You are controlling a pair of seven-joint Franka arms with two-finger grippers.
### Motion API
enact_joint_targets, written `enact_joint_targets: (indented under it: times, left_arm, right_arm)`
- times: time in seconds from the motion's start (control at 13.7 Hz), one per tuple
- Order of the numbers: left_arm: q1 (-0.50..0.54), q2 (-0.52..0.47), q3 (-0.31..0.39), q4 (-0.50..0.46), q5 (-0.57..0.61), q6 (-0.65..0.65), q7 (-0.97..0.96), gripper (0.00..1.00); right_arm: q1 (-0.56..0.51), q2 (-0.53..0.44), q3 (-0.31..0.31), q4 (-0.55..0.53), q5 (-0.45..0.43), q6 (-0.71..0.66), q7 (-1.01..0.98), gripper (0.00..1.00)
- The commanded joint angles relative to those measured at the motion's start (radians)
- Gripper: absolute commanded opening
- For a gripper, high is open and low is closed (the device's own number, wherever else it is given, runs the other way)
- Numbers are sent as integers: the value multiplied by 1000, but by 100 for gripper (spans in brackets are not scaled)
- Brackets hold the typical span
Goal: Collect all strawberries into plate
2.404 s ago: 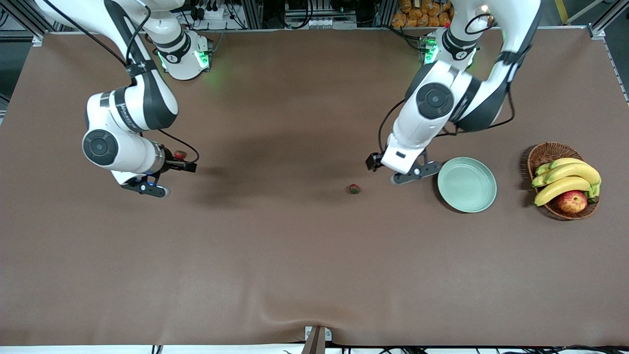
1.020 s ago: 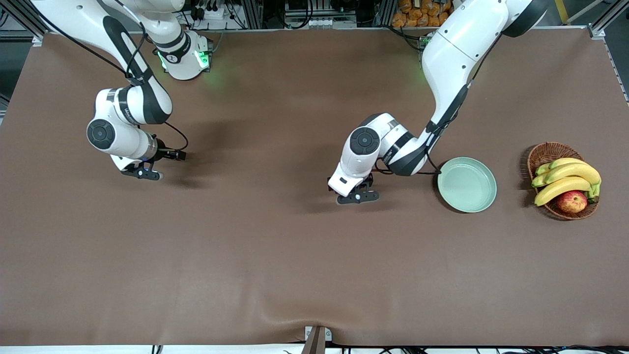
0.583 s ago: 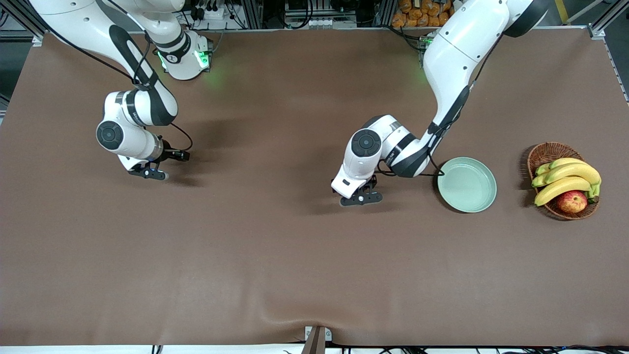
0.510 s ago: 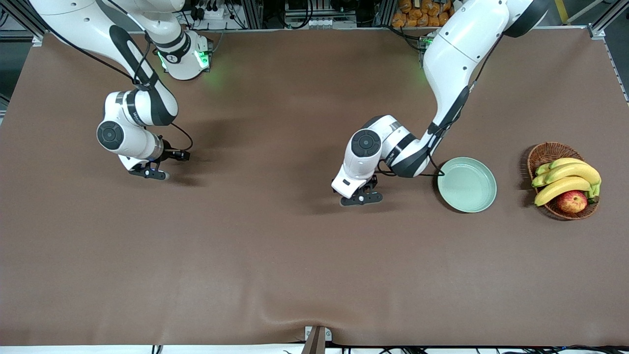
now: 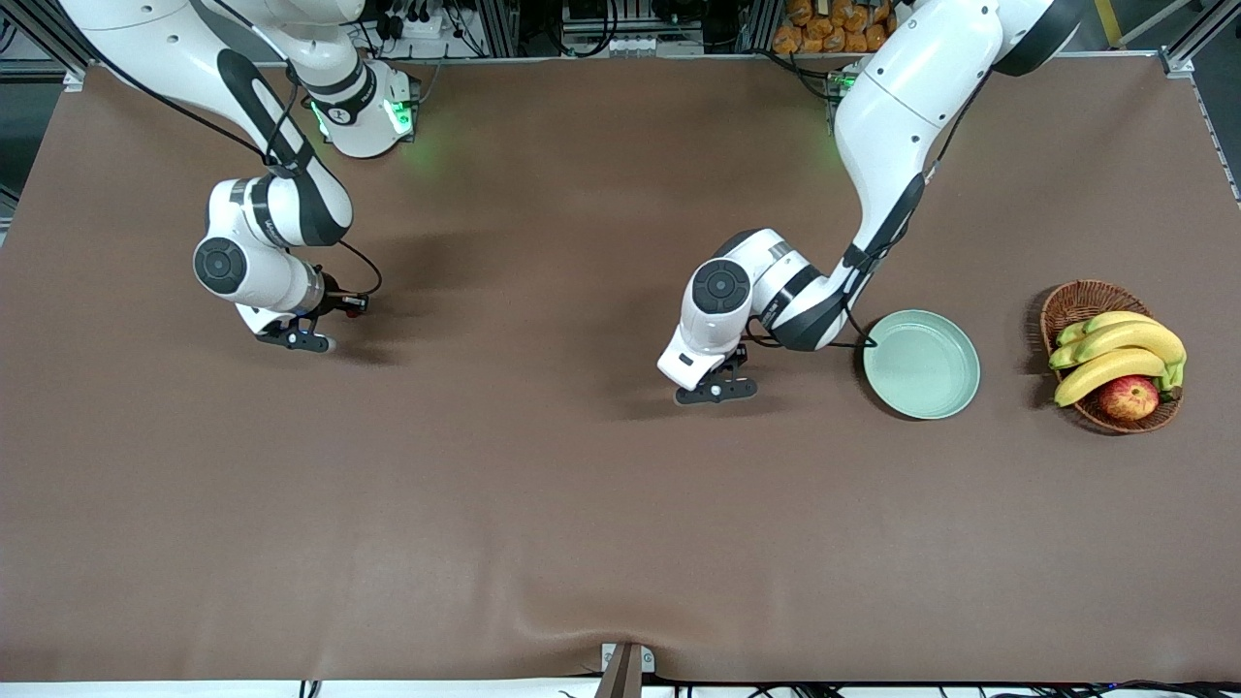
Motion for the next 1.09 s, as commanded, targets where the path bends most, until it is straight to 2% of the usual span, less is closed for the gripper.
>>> enact_joint_targets:
  times: [0.0, 0.07, 0.15, 0.29, 0.66, 0.8, 1.02]
  left_arm:
    - [4, 1, 11, -5, 31, -20, 17, 19]
    - [4, 1, 11, -3, 31, -20, 17, 8]
    - [4, -1, 11, -3, 31, -20, 18, 0]
    - [11, -13, 11, -3, 31, -43, 15, 0]
    - [111, -169, 8, -17, 31, -308, 56, 0]
    - [163, -266, 8, -101, 32, -365, 73, 0]
    - [287, -332, 0, -187, 32, -359, 213, 0]
  right_arm:
    - [-23, -20, 24, 72, -8, -67, 11, 0]
    - [-20, -19, 26, 109, -3, -99, 12, 0]
    - [-20, -16, 33, 141, 9, -124, 17, 0]
    - [-20, -12, 56, 205, 67, -165, 17, 0]
    - [43, 29, 60, 409, 143, -320, 114, 0]
    - [110, 64, 63, 474, 150, -320, 248, 0]
    - [189, 139, 81, 590, 271, -319, 386, 0]
